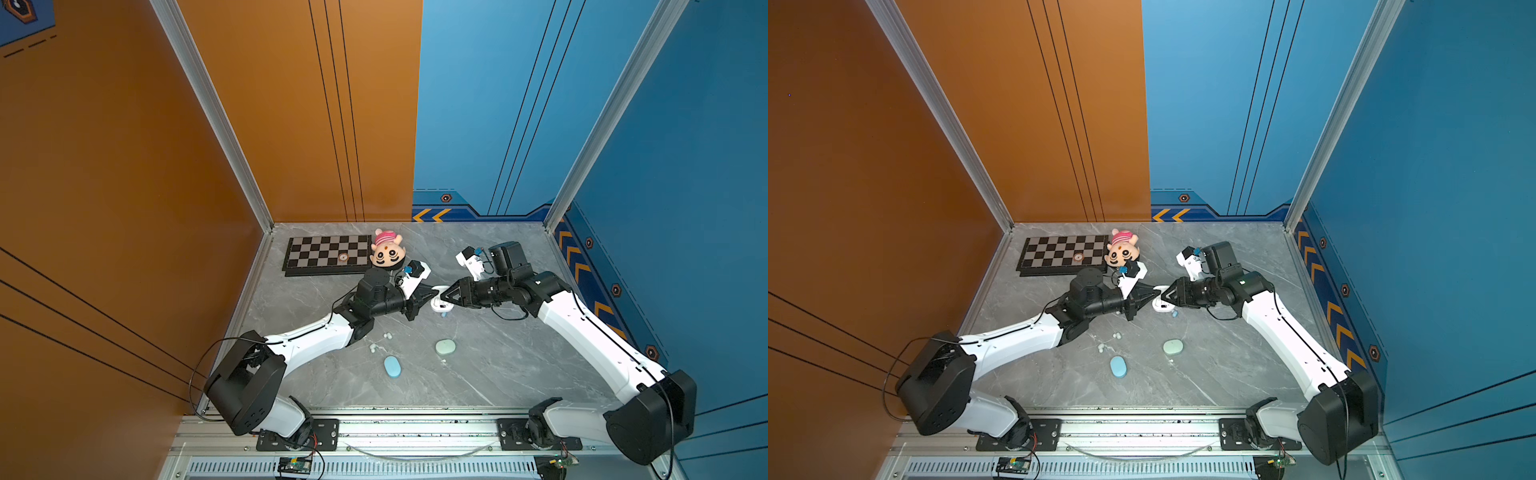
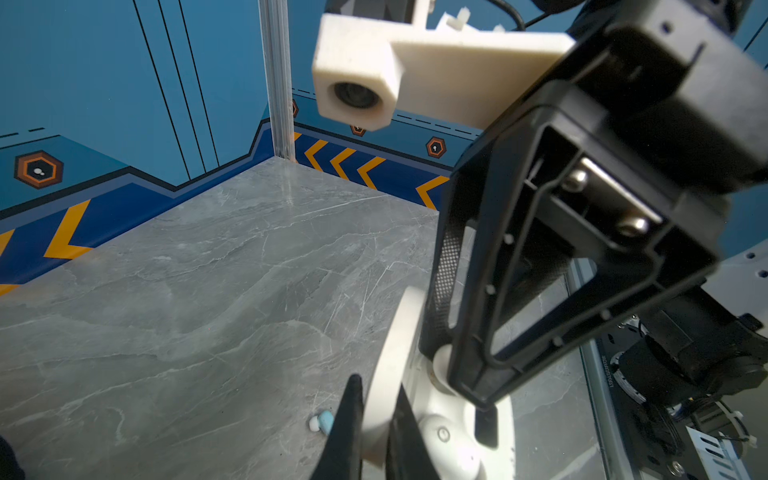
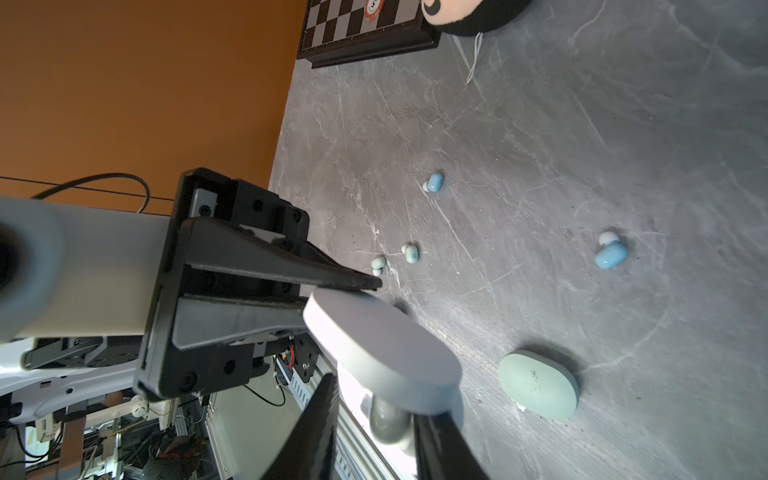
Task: Insert the wireless bluetooth earbuds into the charging case
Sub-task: 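Press the white earbud into the empty slot of the held case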
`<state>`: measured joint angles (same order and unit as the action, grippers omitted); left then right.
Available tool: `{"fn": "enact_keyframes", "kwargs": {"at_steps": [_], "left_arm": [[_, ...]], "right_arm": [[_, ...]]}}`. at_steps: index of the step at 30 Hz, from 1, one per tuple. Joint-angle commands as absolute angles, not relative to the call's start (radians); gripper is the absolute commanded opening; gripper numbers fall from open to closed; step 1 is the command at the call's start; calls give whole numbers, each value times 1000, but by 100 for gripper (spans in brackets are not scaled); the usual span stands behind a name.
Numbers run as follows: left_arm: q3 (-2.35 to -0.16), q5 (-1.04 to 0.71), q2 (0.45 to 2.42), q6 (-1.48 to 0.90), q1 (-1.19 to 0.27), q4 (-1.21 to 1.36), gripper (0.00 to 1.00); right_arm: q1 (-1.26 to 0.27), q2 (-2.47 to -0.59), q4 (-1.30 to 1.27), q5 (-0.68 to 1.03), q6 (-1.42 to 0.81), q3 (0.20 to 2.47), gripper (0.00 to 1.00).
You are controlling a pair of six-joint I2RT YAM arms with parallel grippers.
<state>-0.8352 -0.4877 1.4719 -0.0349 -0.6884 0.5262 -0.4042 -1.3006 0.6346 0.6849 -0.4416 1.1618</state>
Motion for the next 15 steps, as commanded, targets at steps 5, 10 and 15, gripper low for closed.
{"fn": "enact_keyframes", "kwargs": {"at_steps": [5, 10, 15], "left_arm": [[-874, -513, 1456, -42, -696, 569, 0], [-875, -505, 1456, -34, -699, 569, 0], [-873, -496, 1457, -25, -702, 569, 0]], "right_arm": [[-376, -1265, 681, 641, -430, 1212, 44], [-362, -1251, 716, 631, -423, 1239, 47], [-360, -1227, 716, 611, -448, 1245, 49]]}}
